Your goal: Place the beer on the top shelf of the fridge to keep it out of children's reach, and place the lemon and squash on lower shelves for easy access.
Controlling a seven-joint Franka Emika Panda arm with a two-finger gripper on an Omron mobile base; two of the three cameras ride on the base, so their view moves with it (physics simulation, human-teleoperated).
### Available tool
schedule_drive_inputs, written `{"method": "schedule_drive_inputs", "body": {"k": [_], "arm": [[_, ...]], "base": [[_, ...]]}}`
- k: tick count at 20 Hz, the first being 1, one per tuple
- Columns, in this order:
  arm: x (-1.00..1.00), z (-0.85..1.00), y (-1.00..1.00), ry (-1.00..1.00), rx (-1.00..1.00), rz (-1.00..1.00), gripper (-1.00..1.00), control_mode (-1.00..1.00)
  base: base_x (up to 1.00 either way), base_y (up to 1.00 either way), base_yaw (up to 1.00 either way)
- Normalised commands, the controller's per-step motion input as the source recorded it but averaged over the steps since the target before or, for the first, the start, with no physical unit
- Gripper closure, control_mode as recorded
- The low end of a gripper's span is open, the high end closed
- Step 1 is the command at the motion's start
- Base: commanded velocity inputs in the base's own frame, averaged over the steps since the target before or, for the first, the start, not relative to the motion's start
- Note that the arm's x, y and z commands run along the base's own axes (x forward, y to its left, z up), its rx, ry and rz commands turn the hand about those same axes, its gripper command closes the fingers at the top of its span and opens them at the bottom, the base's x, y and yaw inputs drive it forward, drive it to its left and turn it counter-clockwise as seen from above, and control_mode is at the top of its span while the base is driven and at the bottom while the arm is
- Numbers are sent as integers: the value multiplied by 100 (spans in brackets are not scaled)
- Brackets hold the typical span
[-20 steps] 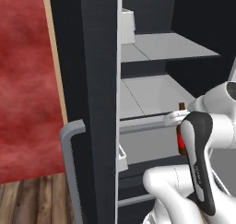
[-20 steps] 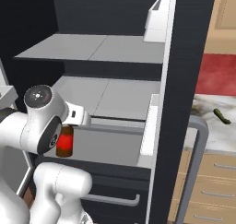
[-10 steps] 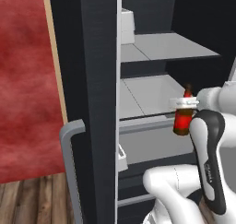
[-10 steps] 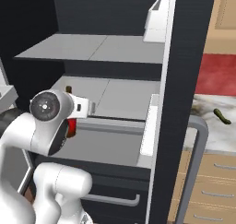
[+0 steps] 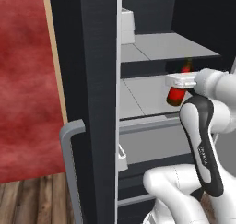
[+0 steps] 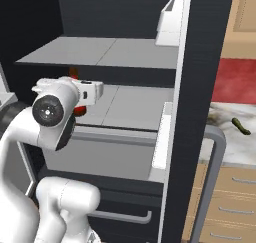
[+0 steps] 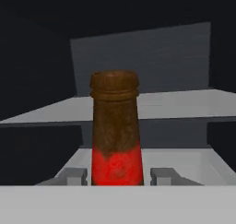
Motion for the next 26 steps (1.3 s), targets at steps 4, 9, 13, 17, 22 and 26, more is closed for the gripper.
{"method": "schedule_drive_inputs", "body": {"k": [4, 9, 13, 17, 22, 26], "arm": [[26, 96, 0, -4, -3, -1, 100, -100], [33, 69, 0, 0, -9, -3, 100, -100], [30, 41, -1, 0, -3, -4, 100, -100], [35, 31, -1, 0, -4, -7, 100, -100], [42, 9, 0, 0, 0, -5, 100, -100], [64, 0, -1, 0, 4, 0, 100, -100]], "base": [[0, 0, 0], [0, 0, 0], [0, 0, 0], [0, 0, 0], [0, 0, 0], [0, 0, 0]]}}
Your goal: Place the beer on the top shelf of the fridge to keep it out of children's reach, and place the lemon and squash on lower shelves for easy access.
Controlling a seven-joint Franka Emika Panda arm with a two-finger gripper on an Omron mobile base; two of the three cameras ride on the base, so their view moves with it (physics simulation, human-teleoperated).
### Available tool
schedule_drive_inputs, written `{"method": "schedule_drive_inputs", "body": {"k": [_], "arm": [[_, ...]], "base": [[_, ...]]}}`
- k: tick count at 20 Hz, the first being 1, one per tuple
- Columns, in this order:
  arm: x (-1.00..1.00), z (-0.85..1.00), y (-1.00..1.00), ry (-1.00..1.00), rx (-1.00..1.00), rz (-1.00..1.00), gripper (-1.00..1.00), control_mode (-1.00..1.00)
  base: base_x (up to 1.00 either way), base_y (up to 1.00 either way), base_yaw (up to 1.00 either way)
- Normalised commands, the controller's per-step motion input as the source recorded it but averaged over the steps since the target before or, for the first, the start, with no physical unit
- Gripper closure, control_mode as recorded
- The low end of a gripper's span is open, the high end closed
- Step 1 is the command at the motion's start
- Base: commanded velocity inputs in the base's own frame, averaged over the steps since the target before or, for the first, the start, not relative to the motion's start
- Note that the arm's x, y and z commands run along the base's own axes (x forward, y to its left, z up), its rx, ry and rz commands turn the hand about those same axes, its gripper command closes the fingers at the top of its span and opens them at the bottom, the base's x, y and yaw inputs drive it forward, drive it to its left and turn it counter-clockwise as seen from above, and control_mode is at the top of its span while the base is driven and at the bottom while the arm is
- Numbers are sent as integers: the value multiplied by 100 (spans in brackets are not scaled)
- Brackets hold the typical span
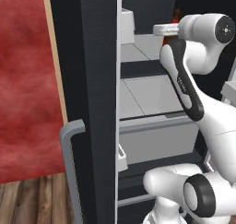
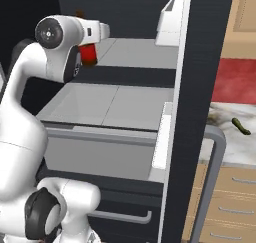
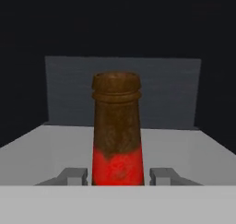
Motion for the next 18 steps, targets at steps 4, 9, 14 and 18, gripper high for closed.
{"method": "schedule_drive_inputs", "body": {"k": [4, 9, 14, 18], "arm": [[84, 0, -12, 0, 16, 1, 100, -100], [82, -3, -10, -2, 14, 2, 100, -100], [79, -11, 0, -1, 2, 1, 100, -100], [62, -18, 3, -1, 0, 0, 100, -100]], "base": [[0, 0, 0], [0, 0, 0], [0, 0, 0], [0, 0, 0]]}}
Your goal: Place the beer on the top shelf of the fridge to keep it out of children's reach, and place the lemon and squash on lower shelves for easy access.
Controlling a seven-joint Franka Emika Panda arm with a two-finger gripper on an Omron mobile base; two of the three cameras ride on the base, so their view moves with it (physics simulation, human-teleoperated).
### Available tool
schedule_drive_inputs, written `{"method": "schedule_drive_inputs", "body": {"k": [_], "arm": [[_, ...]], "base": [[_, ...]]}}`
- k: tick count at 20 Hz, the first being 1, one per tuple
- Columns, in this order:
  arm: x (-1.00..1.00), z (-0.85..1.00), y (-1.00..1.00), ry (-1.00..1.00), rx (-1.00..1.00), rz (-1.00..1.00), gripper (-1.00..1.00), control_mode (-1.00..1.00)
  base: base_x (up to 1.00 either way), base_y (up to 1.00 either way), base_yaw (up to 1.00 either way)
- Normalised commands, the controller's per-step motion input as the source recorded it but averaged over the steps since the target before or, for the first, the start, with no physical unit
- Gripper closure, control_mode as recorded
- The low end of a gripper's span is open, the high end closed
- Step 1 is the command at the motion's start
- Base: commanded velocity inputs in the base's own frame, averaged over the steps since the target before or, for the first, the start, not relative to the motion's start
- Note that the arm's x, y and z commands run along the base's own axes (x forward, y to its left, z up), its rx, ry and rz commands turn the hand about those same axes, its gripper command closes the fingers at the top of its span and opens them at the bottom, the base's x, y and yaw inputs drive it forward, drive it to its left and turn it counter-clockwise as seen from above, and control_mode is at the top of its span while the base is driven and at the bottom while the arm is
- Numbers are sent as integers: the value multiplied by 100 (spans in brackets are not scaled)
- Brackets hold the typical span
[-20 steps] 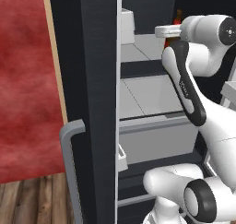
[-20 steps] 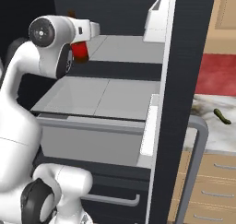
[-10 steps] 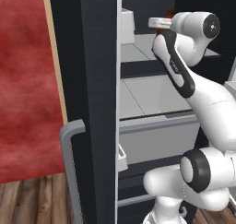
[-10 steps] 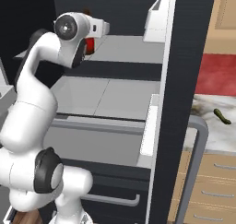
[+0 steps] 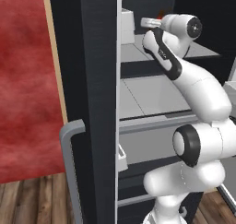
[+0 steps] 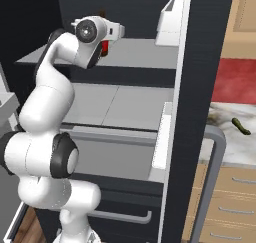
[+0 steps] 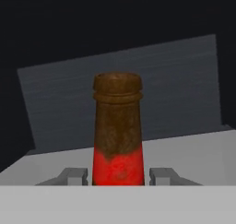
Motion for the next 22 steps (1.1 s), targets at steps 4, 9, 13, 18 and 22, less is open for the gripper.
{"method": "schedule_drive_inputs", "body": {"k": [4, 9, 13, 18, 22], "arm": [[47, -23, 11, -3, 0, 1, 100, -100], [38, -23, 18, -1, -2, 3, 100, -100], [38, -17, 31, 0, -6, 2, 100, -100], [42, -8, 41, 0, -9, 1, 100, -100], [31, -11, 56, 0, -14, 1, -100, -100]], "base": [[0, 0, 0], [0, 0, 0], [0, 0, 0], [0, 0, 0], [0, 0, 0]]}}
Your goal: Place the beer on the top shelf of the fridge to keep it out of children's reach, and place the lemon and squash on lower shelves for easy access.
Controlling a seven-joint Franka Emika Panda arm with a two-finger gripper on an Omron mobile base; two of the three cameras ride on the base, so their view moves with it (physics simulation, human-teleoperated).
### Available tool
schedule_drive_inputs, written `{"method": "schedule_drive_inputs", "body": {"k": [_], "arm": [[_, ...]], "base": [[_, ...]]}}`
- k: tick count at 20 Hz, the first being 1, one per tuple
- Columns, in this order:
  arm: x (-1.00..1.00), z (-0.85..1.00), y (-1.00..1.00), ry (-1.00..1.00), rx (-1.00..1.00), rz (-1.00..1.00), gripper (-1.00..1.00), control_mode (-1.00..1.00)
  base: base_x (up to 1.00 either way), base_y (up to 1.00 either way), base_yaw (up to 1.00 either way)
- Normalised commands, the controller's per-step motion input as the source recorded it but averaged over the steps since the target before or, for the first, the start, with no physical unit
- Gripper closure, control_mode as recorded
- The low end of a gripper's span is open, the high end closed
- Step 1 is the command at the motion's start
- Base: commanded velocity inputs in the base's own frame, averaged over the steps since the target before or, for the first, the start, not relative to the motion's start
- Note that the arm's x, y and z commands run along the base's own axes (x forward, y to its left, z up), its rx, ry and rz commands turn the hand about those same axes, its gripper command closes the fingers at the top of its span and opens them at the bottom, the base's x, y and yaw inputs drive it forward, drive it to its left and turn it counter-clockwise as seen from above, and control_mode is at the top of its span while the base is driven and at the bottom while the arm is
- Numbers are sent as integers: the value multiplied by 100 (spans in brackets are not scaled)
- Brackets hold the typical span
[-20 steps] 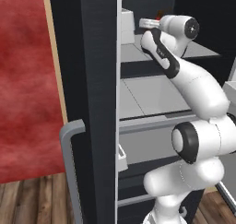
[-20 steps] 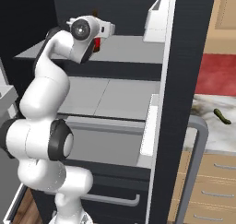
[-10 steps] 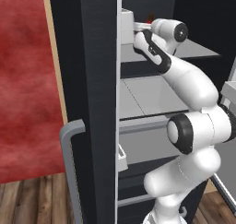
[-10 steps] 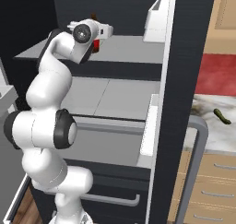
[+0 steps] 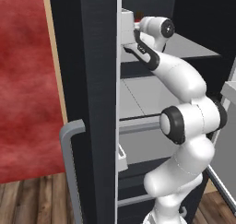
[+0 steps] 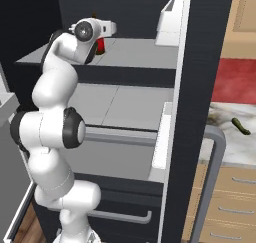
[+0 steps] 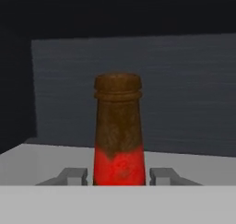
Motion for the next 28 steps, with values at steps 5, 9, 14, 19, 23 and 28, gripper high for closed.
{"method": "schedule_drive_inputs", "body": {"k": [5, 9, 14, 19, 23, 28], "arm": [[9, -6, 32, 0, -14, 0, -100, -100], [0, 0, 0, 1, -9, 0, -100, -100], [-1, 0, -16, 4, -3, -1, -100, -100], [-18, 0, -16, 3, -2, -6, -100, -100], [-19, 0, 0, 0, -3, -8, -100, -100], [-73, 0, 0, 0, -3, -3, -100, -100]], "base": [[0, 0, 0], [0, 0, 0], [0, 0, 0], [0, 0, 0], [0, 0, 0], [0, 0, 0]]}}
